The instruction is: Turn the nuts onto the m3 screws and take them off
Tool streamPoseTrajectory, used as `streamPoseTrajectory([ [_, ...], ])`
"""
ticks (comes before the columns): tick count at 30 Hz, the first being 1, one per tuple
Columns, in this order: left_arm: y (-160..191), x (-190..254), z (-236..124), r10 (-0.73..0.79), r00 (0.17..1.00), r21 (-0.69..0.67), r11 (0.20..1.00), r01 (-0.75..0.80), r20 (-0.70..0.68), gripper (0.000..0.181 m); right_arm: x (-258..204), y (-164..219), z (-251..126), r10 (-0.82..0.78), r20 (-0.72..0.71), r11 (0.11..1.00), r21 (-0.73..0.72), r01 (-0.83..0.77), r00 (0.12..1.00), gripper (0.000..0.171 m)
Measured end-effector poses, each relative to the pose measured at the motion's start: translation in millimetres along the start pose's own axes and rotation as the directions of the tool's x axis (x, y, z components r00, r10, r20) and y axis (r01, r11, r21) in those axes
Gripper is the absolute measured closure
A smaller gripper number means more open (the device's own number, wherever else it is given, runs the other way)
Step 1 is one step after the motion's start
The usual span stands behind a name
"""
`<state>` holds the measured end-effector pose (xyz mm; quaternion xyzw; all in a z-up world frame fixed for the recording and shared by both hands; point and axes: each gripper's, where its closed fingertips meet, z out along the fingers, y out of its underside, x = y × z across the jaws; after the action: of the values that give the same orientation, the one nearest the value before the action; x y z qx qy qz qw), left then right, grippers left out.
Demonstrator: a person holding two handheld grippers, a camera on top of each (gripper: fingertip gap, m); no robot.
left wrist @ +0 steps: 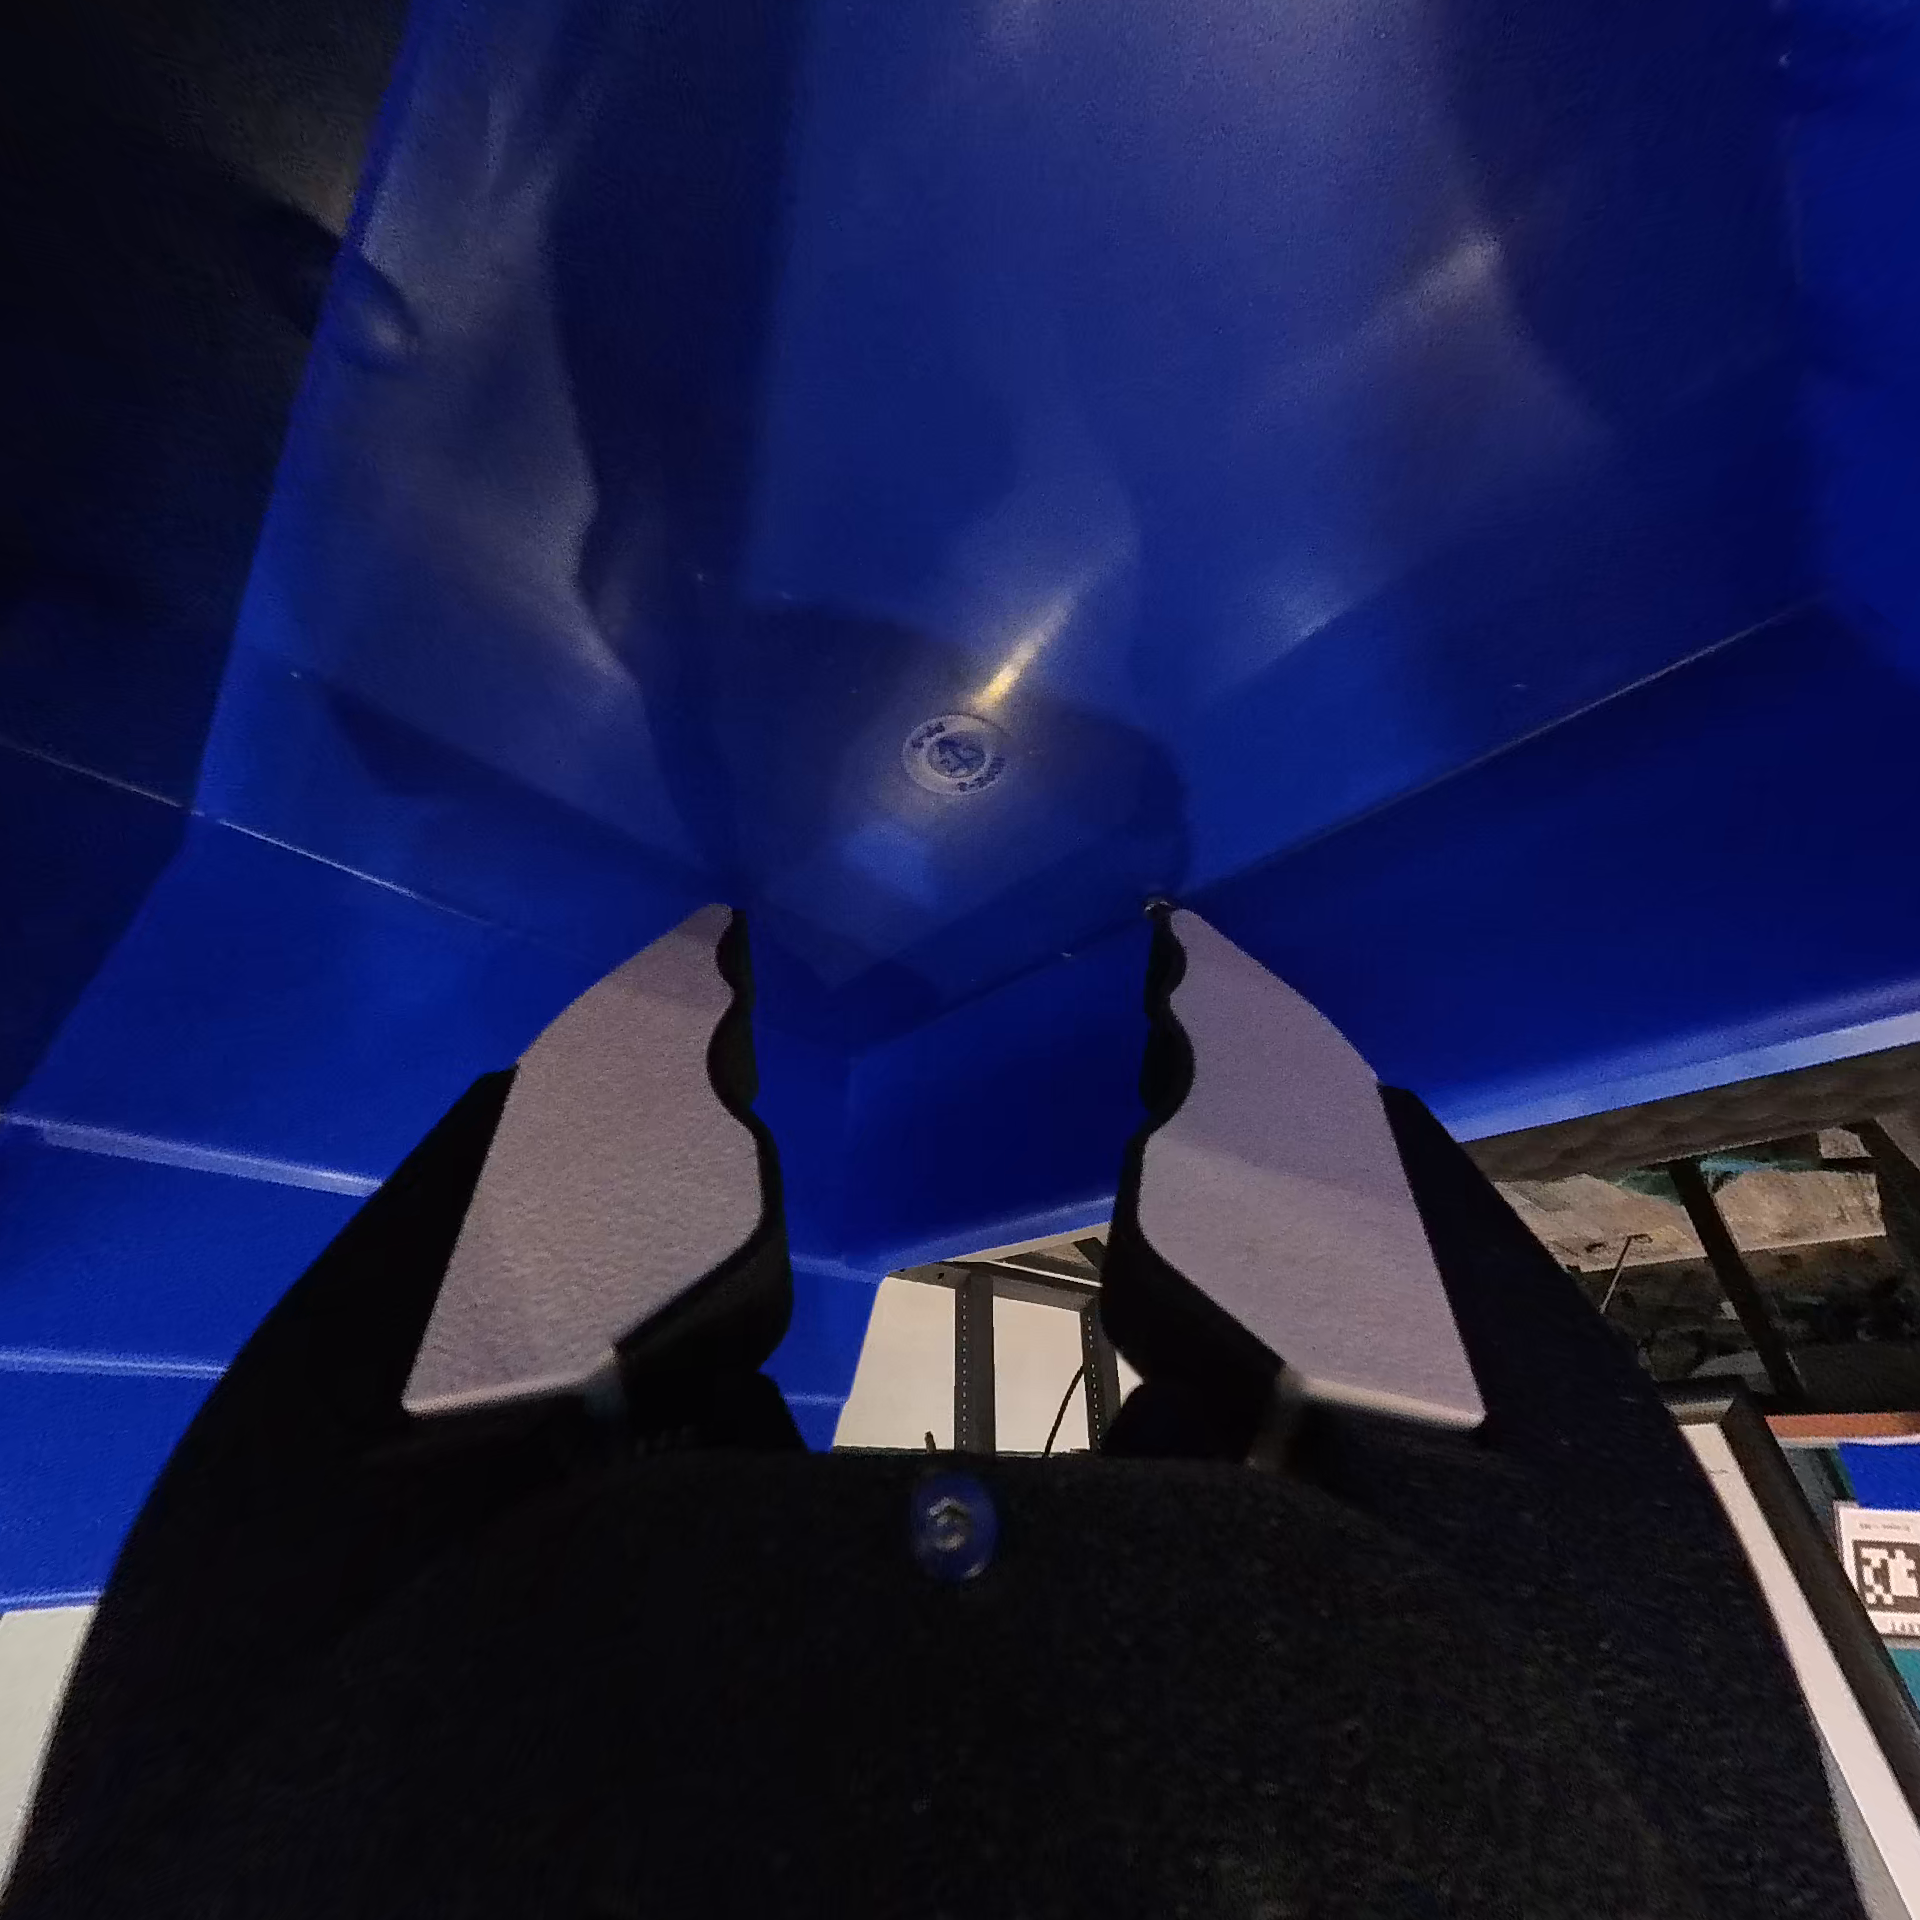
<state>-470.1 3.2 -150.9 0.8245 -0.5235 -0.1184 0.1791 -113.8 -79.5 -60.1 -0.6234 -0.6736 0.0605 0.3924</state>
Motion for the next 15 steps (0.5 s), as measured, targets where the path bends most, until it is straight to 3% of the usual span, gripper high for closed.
streamPoseTrajectory([
  [9, -1, -4, 1, 0.034, 0.999, 0.015, 0.999, -0.034, 0.015, 0.101, 1, 0, 0, 0.001, -0.007, 1.0, 0.007, -0.001, 1.0, 0.163],
  [15, -14, -8, -4, 0.211, 0.971, 0.104, 0.969, -0.223, 0.117, 0.088, 1, 1, 2, -0.002, -0.007, 1.0, 0.003, 0.002, 1.0, 0.163],
])
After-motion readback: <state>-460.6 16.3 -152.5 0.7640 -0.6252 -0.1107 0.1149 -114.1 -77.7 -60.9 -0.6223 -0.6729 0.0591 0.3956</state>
